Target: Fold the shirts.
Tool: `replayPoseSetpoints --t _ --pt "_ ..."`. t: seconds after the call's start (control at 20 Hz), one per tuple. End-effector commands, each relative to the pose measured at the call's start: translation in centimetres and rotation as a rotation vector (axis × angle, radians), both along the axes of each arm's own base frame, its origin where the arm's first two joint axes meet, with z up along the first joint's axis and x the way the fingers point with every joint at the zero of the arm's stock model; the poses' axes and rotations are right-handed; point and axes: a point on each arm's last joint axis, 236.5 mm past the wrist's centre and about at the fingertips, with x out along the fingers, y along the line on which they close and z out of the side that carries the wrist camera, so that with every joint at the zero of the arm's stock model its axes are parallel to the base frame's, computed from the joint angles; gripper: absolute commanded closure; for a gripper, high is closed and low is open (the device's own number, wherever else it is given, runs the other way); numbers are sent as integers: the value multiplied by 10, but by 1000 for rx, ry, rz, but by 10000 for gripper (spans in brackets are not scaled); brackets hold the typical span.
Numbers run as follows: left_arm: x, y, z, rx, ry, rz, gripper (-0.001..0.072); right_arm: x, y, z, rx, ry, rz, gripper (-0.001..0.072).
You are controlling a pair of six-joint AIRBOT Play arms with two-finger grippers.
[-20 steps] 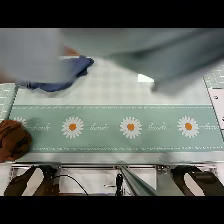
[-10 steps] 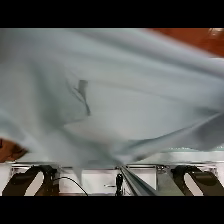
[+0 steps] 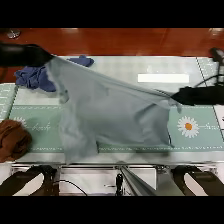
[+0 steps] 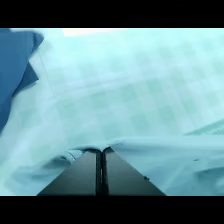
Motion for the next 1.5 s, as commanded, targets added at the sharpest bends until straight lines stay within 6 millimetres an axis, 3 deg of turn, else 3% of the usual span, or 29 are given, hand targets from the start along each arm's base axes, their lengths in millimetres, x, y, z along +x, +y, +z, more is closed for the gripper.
replayPoseSetpoints --t 0.0,0.2,0.25,0.3,0.35,0.45,0.55,0.7,0.8,0.9,1.0,1.15,1.3,1.45 --pt "59 -13 -66 -77 58 71 691 79 -19 -70 -18 1 -120 684" --pt "85 -46 -117 -81 96 65 689 159 -15 -90 35 17 -155 683" --pt "88 -53 -124 -83 96 62 620 174 -11 -91 74 21 -175 609" --pt "90 -60 -130 -80 98 57 257 185 -6 -90 111 23 -189 293" --pt "89 -60 -132 -79 112 54 10 192 -4 -88 117 19 -177 82" --pt "79 -39 -133 -32 184 33 4 187 -13 -77 63 24 -103 84" --pt "53 9 -143 64 331 13 5 157 -50 -71 -17 116 -58 84" --pt "-28 71 -188 91 710 23 5 84 -132 -73 -155 307 -124 85" --pt "-69 98 -223 8 891 151 5 46 -153 -78 -96 308 -248 86" --pt "-101 113 -251 -89 978 264 5 12 -143 -99 33 274 -367 86" --pt "-100 104 -258 -267 925 321 5 -21 -102 -121 196 261 -390 86" --pt "-114 110 -276 -322 933 365 5 -56 -57 -140 307 275 -345 87" --pt "-117 101 -288 -327 919 359 5 -73 -48 -152 315 302 -347 87" --pt "-119 83 -298 -296 920 295 4 -72 -48 -153 324 298 -361 87"
